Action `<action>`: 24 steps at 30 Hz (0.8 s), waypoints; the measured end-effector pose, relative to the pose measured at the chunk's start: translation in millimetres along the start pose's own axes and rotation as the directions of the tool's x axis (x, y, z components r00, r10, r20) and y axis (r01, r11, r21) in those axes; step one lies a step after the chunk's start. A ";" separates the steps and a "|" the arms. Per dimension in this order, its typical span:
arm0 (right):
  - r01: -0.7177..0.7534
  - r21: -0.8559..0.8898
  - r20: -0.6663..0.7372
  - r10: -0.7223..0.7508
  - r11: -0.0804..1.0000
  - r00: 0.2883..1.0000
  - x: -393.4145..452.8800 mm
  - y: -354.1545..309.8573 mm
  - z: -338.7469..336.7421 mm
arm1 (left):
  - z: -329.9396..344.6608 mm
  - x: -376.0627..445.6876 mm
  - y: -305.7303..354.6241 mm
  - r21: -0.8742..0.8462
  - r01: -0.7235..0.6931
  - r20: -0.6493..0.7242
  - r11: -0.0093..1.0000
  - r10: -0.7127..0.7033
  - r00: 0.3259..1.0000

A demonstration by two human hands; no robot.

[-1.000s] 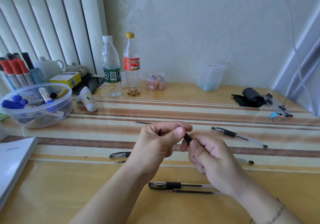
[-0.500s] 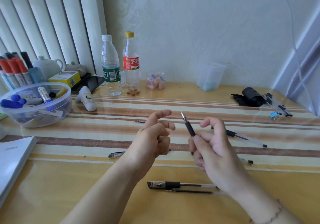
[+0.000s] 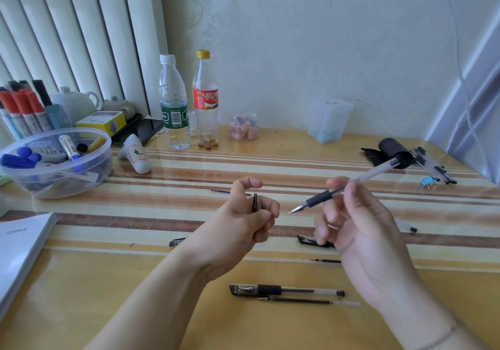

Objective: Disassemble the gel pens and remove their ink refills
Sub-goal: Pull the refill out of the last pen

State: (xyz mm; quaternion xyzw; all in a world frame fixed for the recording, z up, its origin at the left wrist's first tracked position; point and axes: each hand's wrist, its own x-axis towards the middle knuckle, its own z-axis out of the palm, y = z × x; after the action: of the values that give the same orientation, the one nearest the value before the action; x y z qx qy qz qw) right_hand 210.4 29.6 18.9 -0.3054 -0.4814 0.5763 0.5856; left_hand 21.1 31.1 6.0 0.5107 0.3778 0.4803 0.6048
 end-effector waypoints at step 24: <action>0.106 0.019 -0.173 -0.101 0.994 0.980 9.0 -0.5 -14.1 | 9.2 -4.9 2.9 0.183 0.034 0.170 0.983 -0.065 0.983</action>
State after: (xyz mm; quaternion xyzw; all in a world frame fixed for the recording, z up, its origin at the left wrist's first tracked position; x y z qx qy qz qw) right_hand 222.4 41.0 16.3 -0.3203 -0.4362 0.5230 0.6584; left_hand 28.1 24.1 10.5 0.5938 0.3774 0.3822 0.5991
